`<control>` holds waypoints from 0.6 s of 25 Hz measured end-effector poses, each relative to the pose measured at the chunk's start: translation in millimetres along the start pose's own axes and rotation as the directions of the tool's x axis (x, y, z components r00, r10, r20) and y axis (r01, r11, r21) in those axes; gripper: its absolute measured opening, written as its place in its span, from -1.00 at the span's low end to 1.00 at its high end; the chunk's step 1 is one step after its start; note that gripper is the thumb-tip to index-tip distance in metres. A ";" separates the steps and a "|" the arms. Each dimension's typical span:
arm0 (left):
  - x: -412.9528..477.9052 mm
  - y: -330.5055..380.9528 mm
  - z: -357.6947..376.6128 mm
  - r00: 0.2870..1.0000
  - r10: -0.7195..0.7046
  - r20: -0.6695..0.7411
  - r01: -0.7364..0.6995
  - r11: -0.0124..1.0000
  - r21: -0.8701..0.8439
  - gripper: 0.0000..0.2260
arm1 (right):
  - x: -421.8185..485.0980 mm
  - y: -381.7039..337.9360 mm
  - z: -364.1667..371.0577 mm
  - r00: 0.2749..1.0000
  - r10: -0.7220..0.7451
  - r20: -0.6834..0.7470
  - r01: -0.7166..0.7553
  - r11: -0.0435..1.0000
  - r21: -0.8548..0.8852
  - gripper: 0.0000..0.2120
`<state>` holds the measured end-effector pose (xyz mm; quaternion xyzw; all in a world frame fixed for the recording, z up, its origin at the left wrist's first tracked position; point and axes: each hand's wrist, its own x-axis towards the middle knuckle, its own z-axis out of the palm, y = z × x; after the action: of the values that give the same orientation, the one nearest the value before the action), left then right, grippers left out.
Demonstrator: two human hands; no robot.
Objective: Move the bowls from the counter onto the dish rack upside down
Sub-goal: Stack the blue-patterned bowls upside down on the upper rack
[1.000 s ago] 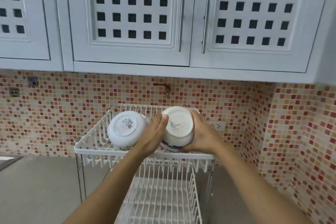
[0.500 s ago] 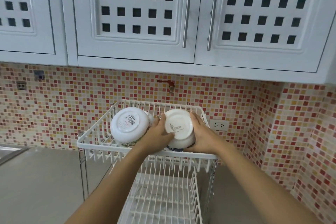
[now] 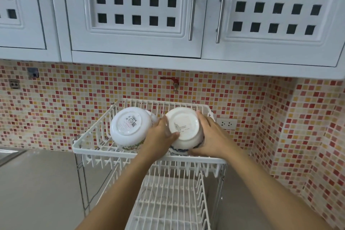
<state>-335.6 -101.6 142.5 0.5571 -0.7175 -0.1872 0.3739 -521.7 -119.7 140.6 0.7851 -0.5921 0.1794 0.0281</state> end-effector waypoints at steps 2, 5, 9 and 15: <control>-0.8 0.5 0.0 1.000 0.000 -0.010 0.000 1.000 -0.002 -0.37 | 0.3 0.3 0.5 1.000 -0.002 -0.009 0.002 1.000 0.023 0.21; -0.9 0.3 0.4 1.000 0.000 -0.027 0.000 1.000 0.022 -0.40 | 1.2 -1.1 1.2 0.999 -0.011 -0.042 0.011 1.000 0.003 0.21; 1.5 -4.5 5.5 0.999 -0.009 -0.039 0.012 0.998 0.068 -0.37 | 1.8 1.4 4.1 0.998 0.002 -0.056 -0.002 1.000 -0.006 0.20; -4.7 -4.2 6.0 0.987 0.103 -0.121 -0.091 0.991 0.101 -0.43 | -4.5 -3.5 -6.4 0.998 0.056 0.019 -0.059 0.985 0.160 0.21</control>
<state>-336.9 -99.4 134.2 0.5493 -0.7269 -0.0987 0.4001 -521.0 -112.8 145.8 0.7688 -0.5984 0.2213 -0.0447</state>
